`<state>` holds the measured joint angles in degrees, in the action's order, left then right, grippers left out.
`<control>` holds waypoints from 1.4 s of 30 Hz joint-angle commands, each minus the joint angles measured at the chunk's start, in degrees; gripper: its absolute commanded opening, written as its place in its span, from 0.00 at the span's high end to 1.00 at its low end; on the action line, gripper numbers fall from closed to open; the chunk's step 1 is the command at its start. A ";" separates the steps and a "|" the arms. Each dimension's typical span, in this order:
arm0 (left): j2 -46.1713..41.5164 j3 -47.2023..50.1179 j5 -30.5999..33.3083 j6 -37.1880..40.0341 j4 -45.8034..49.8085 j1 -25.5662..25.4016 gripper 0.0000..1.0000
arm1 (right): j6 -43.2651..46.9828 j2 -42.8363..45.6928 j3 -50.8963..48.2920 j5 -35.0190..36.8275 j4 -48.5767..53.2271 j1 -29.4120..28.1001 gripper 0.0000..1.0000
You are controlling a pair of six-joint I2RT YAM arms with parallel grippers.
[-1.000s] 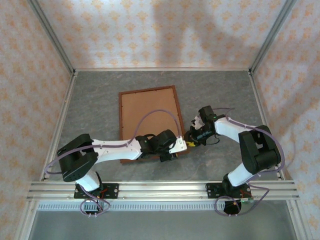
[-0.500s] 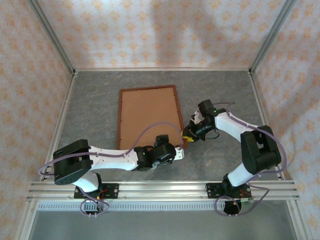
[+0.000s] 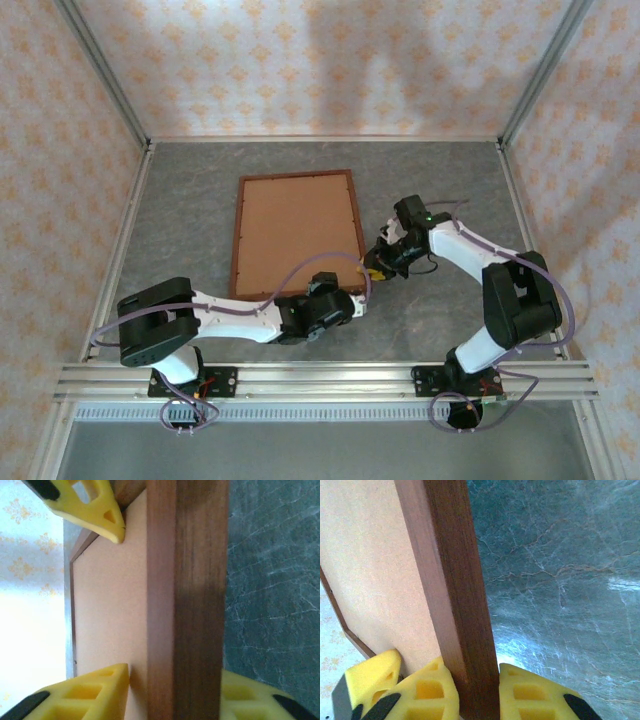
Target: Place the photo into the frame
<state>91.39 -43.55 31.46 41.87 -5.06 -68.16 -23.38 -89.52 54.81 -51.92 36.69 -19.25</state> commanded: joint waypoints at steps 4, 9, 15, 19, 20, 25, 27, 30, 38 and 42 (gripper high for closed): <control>-3.74 0.32 6.75 1.57 -4.87 0.22 0.81 | -1.45 1.14 4.57 0.92 4.62 0.96 0.69; -8.76 -1.89 6.52 -1.44 -3.66 2.40 1.00 | -2.05 4.66 11.14 1.04 4.69 6.70 0.46; -13.84 -12.98 0.79 -12.66 8.46 8.58 1.00 | -6.38 11.52 20.85 7.97 -1.11 12.64 0.40; -15.32 -22.39 1.90 -16.82 12.47 11.20 1.00 | -2.02 13.44 27.55 21.90 2.38 12.57 0.39; -15.53 -24.68 2.43 -17.95 12.65 11.84 1.00 | -1.78 13.79 27.85 23.65 2.06 12.57 0.38; -15.83 -38.45 -4.56 -29.83 19.75 17.90 1.00 | -0.50 14.06 27.59 27.56 0.76 12.59 0.38; -15.94 -42.31 -8.16 -34.69 20.36 20.34 1.00 | 0.29 13.73 27.46 27.81 0.99 12.57 0.39; -15.28 -47.65 -11.33 -39.20 20.43 22.70 1.00 | 1.17 13.49 27.40 28.51 1.36 12.57 0.39; -15.50 -56.31 -18.12 -52.59 20.77 31.37 1.00 | 1.79 11.58 28.49 26.63 1.22 12.57 0.39; -17.87 -54.68 -23.87 -62.55 18.86 38.20 1.00 | 1.89 10.55 28.49 26.31 0.71 12.57 0.39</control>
<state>77.73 -96.47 12.38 -9.91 22.02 -33.85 -22.61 -78.48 82.46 -25.52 37.71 -6.48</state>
